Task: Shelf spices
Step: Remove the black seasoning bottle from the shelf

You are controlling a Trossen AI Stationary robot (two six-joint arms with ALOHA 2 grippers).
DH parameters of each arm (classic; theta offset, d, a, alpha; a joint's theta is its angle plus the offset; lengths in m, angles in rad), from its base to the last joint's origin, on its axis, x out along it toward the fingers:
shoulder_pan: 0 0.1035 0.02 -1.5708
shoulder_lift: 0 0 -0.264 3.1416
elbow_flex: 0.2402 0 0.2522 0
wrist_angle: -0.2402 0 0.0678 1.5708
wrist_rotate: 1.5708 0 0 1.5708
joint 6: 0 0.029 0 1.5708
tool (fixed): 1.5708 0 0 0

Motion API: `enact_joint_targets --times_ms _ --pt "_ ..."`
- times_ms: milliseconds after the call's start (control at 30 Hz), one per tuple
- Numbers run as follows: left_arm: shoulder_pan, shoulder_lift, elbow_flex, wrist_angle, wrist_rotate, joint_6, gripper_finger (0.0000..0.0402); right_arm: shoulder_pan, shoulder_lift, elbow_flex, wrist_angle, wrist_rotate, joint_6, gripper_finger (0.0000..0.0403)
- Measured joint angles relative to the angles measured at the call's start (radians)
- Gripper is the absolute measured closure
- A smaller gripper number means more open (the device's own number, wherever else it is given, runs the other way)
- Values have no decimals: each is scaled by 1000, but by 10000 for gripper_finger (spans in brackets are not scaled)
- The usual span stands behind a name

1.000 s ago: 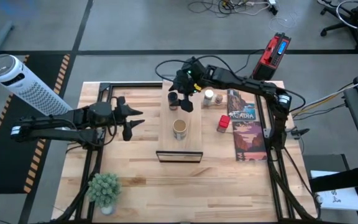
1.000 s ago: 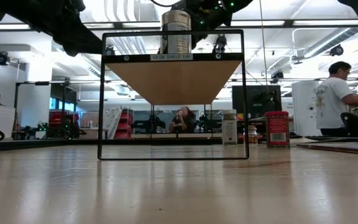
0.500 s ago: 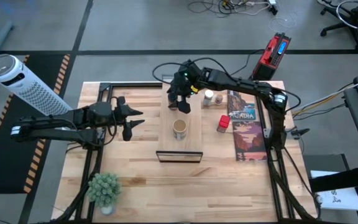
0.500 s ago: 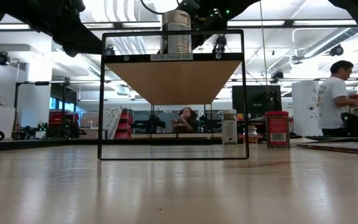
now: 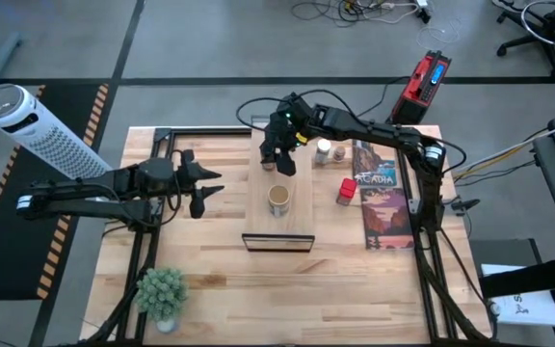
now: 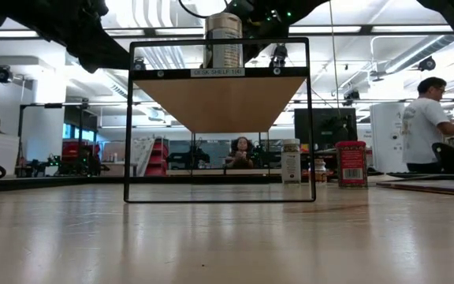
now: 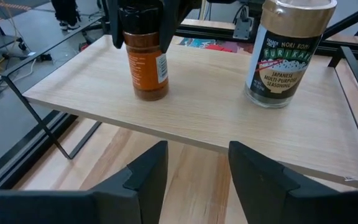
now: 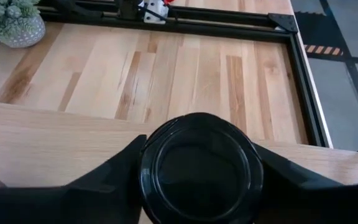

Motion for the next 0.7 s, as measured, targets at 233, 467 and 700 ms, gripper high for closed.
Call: enact_joint_targets --times_ms 233,467,700 --pt "0 0 0 -3 0 -4 240 0 0 0 0 0 -3 219" --pt "0 0 0 -5 0 -8 244 -2 -4 0 -21 10 -16 208" --pt "0 0 0 -2 0 -8 244 -4 -47 -1 -88 33 -52 220"
